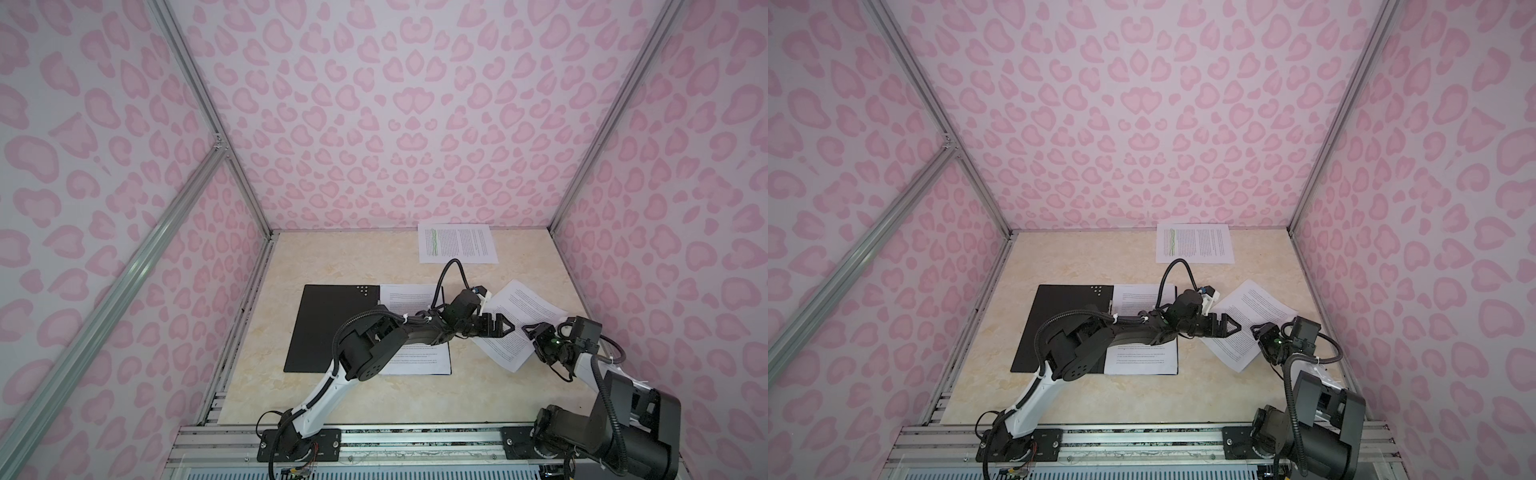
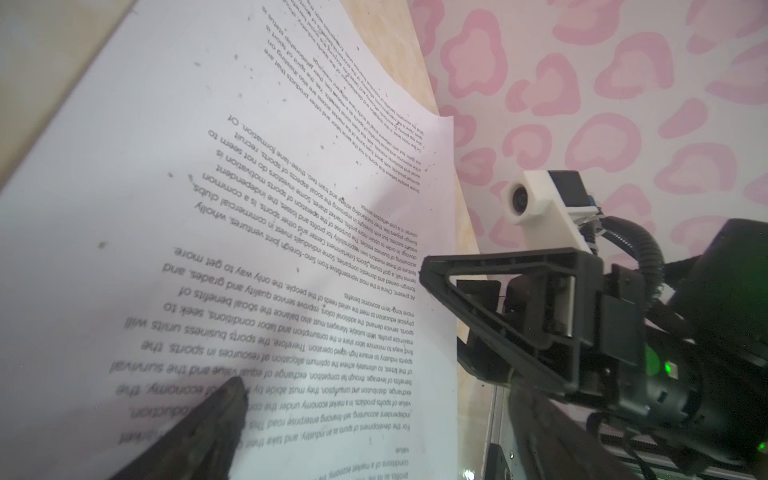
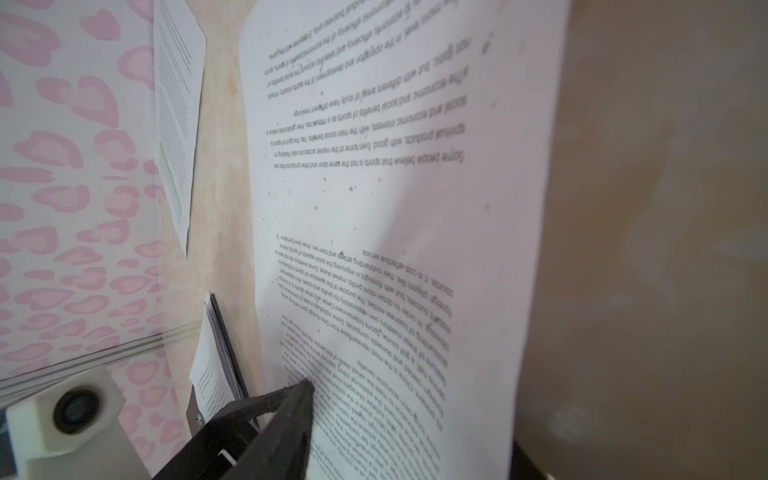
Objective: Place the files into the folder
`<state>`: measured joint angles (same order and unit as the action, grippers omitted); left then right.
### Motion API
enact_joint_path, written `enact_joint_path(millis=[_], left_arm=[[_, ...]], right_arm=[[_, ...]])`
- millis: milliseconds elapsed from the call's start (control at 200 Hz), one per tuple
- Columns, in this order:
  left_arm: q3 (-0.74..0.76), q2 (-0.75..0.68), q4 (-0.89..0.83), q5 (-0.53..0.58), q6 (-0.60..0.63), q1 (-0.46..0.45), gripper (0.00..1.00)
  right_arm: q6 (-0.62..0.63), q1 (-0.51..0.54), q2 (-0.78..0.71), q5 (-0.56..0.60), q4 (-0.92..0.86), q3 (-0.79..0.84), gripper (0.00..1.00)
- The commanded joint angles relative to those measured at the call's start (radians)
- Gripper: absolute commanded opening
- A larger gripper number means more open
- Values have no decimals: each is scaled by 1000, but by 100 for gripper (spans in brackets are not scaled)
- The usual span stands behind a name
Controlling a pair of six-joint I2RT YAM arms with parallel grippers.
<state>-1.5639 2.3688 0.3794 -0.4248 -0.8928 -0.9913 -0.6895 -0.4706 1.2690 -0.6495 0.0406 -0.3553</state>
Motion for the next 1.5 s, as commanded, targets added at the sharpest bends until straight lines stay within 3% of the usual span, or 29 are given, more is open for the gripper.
enact_joint_path(millis=[0, 265, 835, 950, 1140, 1230, 1350, 1495], left_arm=[[22, 10, -195, 38, -1, 5, 100], [15, 21, -195, 36, -1, 5, 100], [16, 29, -195, 20, 8, 3, 99], [15, 27, -195, 18, 9, 3, 99], [19, -6, -144, -20, 31, 5, 99], [20, -60, -88, -106, 76, 6, 100], [52, -197, -58, -126, 138, 5, 99], [107, -355, -4, -170, 89, 3, 98]], right_arm=[[-2, -28, 43, 30, 34, -1, 43], [-25, -117, 154, 40, 90, -39, 33], [-230, -112, 402, 65, 394, -128, 32], [-232, -101, 418, 56, 413, -133, 24], [-228, -94, 355, 54, 405, -95, 0], [-237, -89, 313, 41, 366, -85, 0], [-273, -87, 205, 80, 312, -42, 0], [-332, -60, 37, 160, 176, -23, 0]])
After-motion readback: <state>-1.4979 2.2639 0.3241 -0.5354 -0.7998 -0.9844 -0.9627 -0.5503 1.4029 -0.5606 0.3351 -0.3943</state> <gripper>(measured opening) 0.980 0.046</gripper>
